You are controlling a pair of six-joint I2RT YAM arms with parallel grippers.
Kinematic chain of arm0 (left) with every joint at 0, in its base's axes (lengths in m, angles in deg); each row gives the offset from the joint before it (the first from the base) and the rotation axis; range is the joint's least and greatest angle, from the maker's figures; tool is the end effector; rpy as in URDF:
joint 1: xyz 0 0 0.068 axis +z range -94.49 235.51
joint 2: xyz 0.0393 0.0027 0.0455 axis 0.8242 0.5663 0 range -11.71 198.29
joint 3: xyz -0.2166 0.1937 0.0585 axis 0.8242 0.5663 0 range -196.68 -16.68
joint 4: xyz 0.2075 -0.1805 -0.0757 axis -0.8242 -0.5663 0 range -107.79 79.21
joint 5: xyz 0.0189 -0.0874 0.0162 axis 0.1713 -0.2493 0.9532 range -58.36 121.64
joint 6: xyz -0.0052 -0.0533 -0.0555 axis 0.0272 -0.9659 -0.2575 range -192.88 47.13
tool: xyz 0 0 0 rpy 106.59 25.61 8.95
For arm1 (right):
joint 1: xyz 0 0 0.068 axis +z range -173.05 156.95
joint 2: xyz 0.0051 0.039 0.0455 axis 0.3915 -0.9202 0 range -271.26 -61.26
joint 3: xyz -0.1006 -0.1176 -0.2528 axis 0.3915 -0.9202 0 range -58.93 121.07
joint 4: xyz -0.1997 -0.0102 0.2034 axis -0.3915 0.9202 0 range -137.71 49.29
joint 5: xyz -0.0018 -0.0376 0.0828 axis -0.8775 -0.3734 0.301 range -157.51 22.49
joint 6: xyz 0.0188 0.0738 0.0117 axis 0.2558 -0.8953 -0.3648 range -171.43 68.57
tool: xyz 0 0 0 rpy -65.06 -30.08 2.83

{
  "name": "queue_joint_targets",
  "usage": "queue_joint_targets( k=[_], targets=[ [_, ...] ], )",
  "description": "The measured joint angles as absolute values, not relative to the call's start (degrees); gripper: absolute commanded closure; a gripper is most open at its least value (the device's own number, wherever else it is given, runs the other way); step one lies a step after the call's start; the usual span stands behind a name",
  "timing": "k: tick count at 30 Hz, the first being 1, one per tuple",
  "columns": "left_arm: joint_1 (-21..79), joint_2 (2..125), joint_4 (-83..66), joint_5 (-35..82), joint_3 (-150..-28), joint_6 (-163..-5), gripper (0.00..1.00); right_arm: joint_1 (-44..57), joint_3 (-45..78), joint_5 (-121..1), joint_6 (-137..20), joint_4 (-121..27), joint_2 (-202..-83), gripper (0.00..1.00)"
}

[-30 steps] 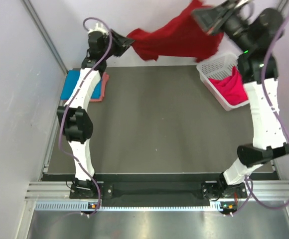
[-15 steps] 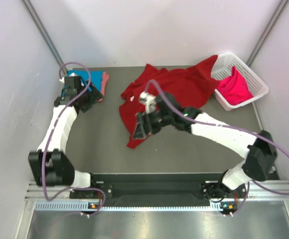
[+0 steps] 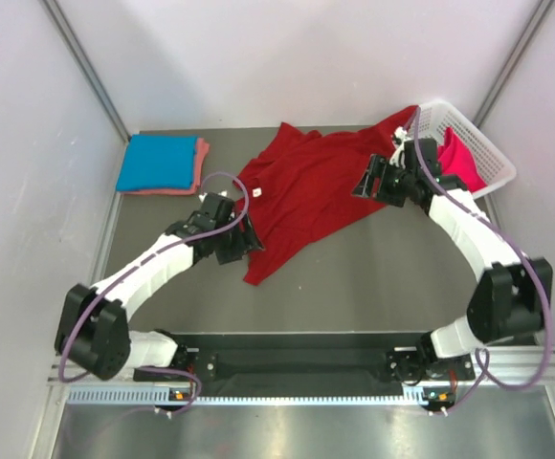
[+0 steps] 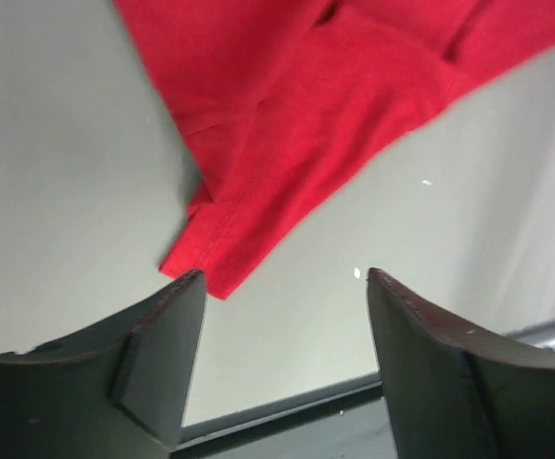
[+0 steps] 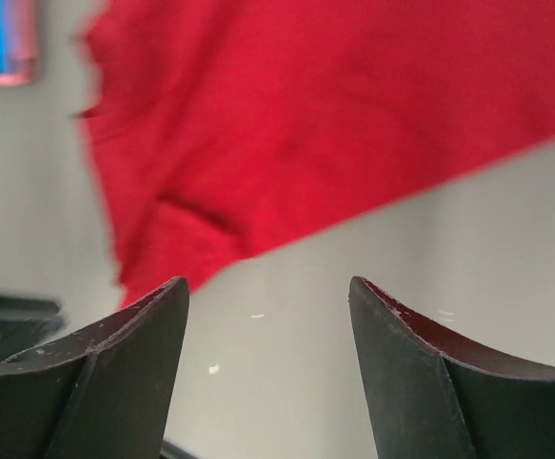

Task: Fold and stack the t-shirts
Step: Flatten the tshirt out

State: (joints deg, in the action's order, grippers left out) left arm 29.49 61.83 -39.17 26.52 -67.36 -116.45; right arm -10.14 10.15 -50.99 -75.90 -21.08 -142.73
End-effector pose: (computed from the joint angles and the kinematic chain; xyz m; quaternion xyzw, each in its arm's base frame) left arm 0.2651 -0.1360 0.2316 -0.1292 0.9336 -0.2237 0.2482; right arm 0.3471 0.0986 0.3131 0.0285 0.8950 0.2593 0.3619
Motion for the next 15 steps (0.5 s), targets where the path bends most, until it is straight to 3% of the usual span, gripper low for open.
queue_joint_targets(
  k=[6, 15],
  targets=[
    [29.4, 66.9, -36.2, 26.5, -62.5, -120.0, 0.32, -15.7, 14.1, -51.2, -75.4, -18.5, -154.0, 0.30],
    [29.4, 69.8, -32.9, 25.8, -59.2, -121.0, 0.51, -17.0, 16.6, -49.9, -75.0, -19.3, -154.9, 0.30]
  ],
)
